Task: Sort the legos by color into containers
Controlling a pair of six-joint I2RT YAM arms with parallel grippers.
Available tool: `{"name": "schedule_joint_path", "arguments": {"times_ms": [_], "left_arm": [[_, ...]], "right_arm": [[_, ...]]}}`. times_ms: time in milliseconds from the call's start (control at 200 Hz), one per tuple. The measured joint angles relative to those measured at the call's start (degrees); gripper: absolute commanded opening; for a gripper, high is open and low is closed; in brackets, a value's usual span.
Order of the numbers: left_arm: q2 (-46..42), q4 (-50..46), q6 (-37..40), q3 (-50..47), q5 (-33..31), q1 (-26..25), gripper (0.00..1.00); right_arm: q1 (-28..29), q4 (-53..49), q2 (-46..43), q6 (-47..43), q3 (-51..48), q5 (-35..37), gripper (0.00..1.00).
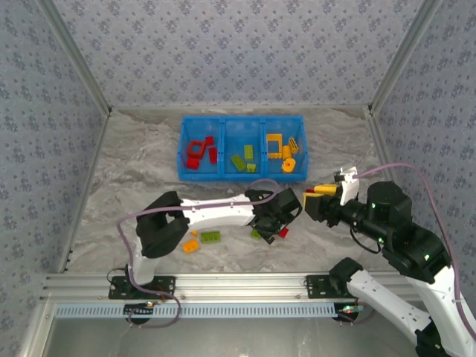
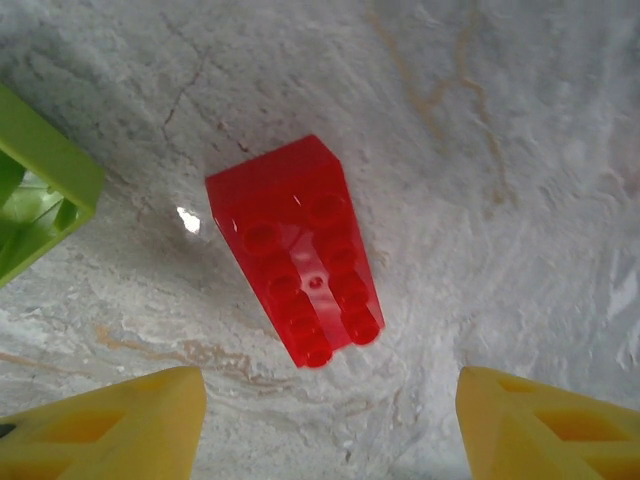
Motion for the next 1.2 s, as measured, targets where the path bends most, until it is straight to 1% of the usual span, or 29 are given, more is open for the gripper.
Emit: {"name": "schedule_joint_path", "arguments": {"times_ms": [100,235,330,495,555,580,705,794,859,939,1004,1104,1164,1199], "left_arm": [[2.73,-0.76,-2.21,1.53,0.2,0.02,0.64],[5.51,-1.31,-4.61,2.69,0.2,0.24,0.59],[6.32,-2.62,-5.75,3.61,0.55,0.61,0.52],[6.75,-3.32,-6.78,4.42,0.61,0.98,0.36],[6.84,-3.34,-6.95,4.66,0.57,1.11,0.33],[6.84,-3.21,-7.06,4.7,0.5,1.18,0.29],[6.6,-3.17,-5.49,4.7,-1.27,1.18,0.27],[5.35,-4.33,-3.13,4.63,-4.83,1.22,0.27],[2.56,-5.68,-0.83,3.85,-8.22,1.57,0.26],[-3.39,-7.82,2.45,2.4,-12.5,2.27,0.26],[-9.29,-9.49,6.58,1.49,-15.17,3.56,0.26],[-17.29,-10.78,16.0,0.81,-17.11,7.65,0.29],[-20.81,-11.5,23.19,0.22,-16.74,12.07,0.26],[-22.34,-11.58,27.06,-0.63,-16.2,15.04,0.26]], "right_arm": [[0.02,0.09,-0.15,0.04,-0.63,-0.57,0.51],[0.02,0.13,-0.2,0.2,-1.25,-0.96,0.51],[0.02,0.22,-0.22,0.22,-1.29,-1.03,0.51],[0.02,0.61,-0.22,0.26,-1.81,-1.03,0.5],[0.07,0.68,-0.22,0.42,-2.12,-1.03,0.5],[0.09,0.68,-0.22,0.42,-2.21,-1.03,0.5],[0.17,0.81,-0.31,0.42,-2.27,-1.31,0.5],[0.17,0.83,-0.33,0.42,-2.25,-1.68,0.5],[0.17,0.85,-0.33,0.39,-2.25,-1.95,0.5],[0.17,1.38,-0.28,0.33,-2.32,-2.89,0.51],[0.17,2.6,0.0,0.13,-2.54,-3.98,0.51],[1.53,7.15,1.22,-0.07,-4.61,-5.68,0.52],[5.16,11.56,2.75,-0.48,-6.91,-5.25,0.53],[9.03,14.45,4.37,-1.25,-8.15,-3.87,0.53]]}}
